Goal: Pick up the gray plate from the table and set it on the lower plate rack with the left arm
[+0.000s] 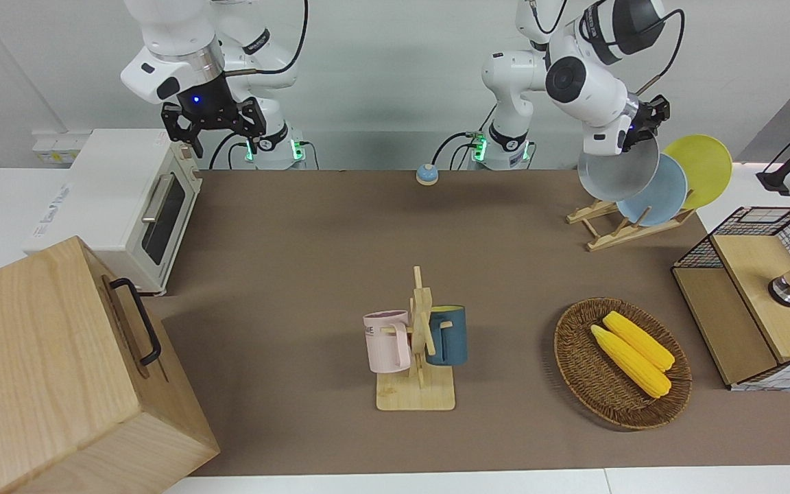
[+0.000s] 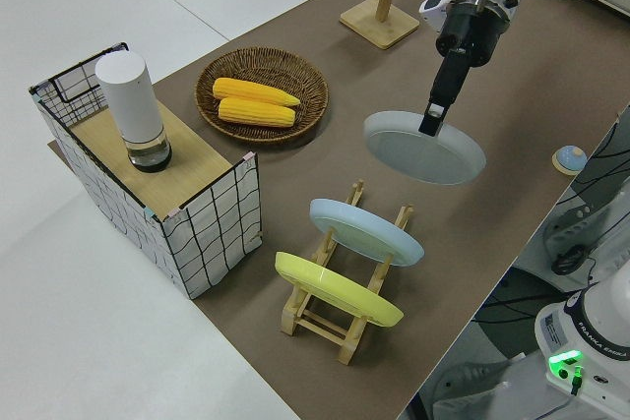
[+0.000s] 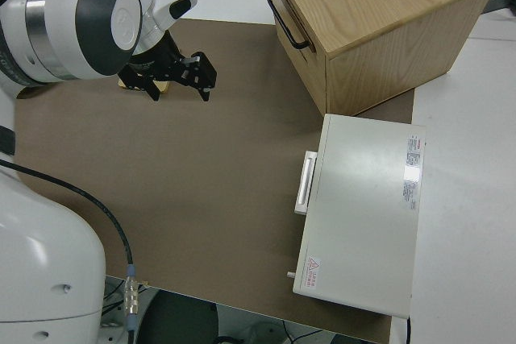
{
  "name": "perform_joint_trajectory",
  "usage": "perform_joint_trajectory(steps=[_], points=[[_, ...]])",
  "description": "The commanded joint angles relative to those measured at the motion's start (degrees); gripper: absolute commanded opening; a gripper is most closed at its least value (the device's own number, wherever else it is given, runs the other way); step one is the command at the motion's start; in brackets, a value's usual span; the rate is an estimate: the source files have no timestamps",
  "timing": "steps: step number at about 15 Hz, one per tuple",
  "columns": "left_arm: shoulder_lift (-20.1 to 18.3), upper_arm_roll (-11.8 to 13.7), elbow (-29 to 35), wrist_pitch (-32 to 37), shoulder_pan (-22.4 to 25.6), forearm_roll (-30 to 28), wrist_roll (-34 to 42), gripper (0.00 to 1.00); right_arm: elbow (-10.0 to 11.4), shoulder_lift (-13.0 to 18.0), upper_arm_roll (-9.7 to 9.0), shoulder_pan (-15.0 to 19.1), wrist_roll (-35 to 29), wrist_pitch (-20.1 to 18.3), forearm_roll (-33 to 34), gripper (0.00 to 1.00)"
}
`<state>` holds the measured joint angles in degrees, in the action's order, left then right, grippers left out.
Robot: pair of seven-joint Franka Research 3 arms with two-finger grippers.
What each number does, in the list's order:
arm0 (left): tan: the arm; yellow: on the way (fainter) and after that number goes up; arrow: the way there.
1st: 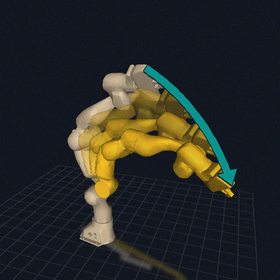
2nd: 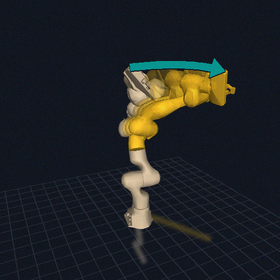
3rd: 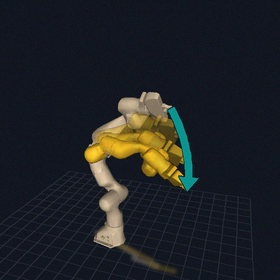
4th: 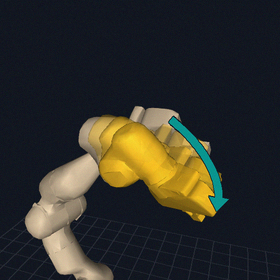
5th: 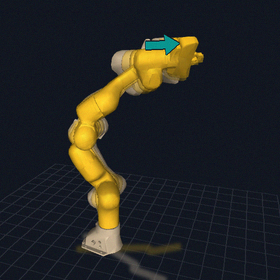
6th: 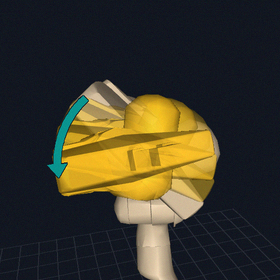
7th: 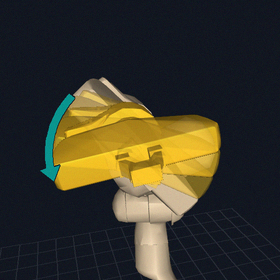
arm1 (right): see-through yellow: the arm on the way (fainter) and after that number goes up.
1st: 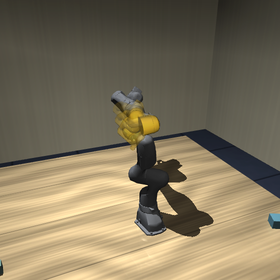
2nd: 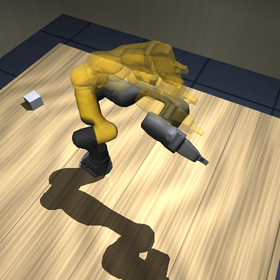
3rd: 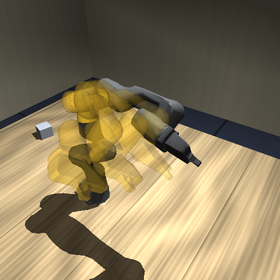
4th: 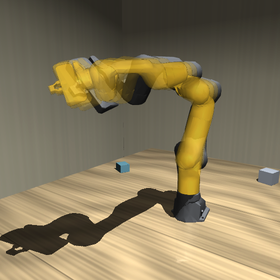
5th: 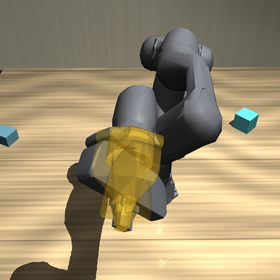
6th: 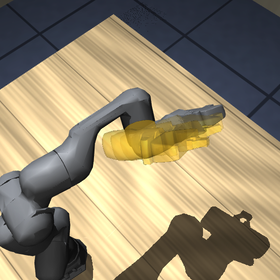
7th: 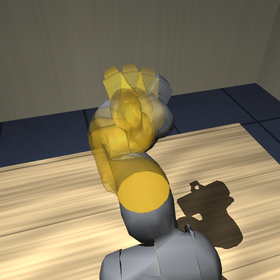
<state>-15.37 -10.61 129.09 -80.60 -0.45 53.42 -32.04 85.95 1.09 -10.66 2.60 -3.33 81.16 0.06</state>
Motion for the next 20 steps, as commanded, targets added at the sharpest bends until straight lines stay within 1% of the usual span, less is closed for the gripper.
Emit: perform_joint_trajectory(steps=[1,3,7,8,12,18,20], points=[[1.4,-0.7,3.9,-0.9,-0.8,3.2,-7.1,0.0,-0.3,0.1,-0.33,0.6,0.0,-0.8,-0.6,0.987],[2.8,-0.7,5.2,-0.8,-1.5,3.9,-11.4,0.0,-0.3,0.1,-0.33,0.6,0.0,-0.8,-0.6,0.987],[7.1,-0.9,6.6,-0.4,-2.5,5.1,-20.1,0.0,-0.3,0.1,-0.33,0.6,0.0,-0.8,-0.6,0.99],[7.9,-0.9,6.8,-0.4,-2.6,5.2,-21.1,0.0,-0.3,0.1,-0.33,0.6,0.0,-0.8,-0.6,0.987],[10.4,-0.9,7.0,-0.4,-2.7,5.5,-24.2,0.0,-0.3,0.1,-0.33,0.6,0.0,-0.8,-0.6,0.987],[12.6,-0.9,6.9,-0.6,-3.1,5.4,-24.8,0.0,-0.3,0.1,-0.33,0.6,0.0,-0.8,-0.6,0.987],[12.7,-0.9,6.9,-0.6,-3.1,5.4,-24.8,0.18,-0.3,0.1,-0.33,0.6,0.0,-0.7,-0.6,0.99]])
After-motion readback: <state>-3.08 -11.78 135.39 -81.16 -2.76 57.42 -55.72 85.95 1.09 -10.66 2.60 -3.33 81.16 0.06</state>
